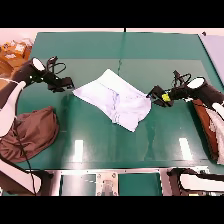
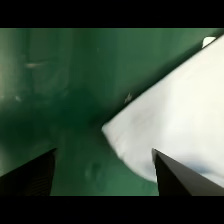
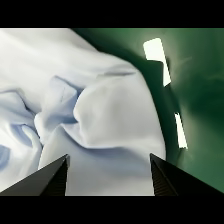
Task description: Fold the shirts.
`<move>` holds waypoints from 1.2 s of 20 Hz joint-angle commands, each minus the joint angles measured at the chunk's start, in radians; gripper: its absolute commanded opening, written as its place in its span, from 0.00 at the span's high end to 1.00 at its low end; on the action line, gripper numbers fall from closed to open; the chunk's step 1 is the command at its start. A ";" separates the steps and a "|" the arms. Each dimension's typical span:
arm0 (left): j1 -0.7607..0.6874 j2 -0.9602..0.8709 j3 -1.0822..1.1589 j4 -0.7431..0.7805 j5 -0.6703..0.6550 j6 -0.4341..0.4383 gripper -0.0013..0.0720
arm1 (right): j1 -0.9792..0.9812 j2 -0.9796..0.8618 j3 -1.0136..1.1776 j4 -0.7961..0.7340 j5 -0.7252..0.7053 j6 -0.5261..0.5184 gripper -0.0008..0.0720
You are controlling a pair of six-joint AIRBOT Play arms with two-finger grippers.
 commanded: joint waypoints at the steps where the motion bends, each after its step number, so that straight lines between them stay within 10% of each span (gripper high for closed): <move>1: -0.005 -0.075 -0.006 -0.163 0.080 0.085 0.05 | -0.003 -0.051 0.030 0.030 -0.026 -0.001 0.20; 4: -0.029 -0.095 -0.005 -0.187 0.049 0.109 0.26 | 0.004 -0.094 0.034 0.115 -0.026 -0.044 0.20; 7: -0.034 -0.092 -0.005 -0.263 -0.019 0.192 0.95 | 0.022 -0.125 0.039 0.152 -0.026 -0.063 0.33; 8: -0.034 -0.089 -0.001 -0.261 -0.056 0.196 0.95 | 0.021 -0.127 0.046 0.151 -0.026 -0.086 0.68; 9: -0.029 -0.088 0.018 -0.243 -0.117 0.190 0.95 | 0.014 -0.127 0.063 0.150 -0.026 -0.107 0.82; 12: -0.013 -0.013 0.032 -0.048 -0.215 0.107 0.95 | -0.039 -0.127 0.163 0.130 -0.018 -0.122 0.95; 18: -0.013 0.272 -0.232 0.111 -0.245 0.031 0.95 | -0.175 -0.167 0.330 0.091 0.009 -0.142 0.96; 24: -0.014 0.435 -0.640 -0.388 -0.022 0.153 0.95 | -0.059 -0.237 0.335 0.126 0.043 -0.244 0.95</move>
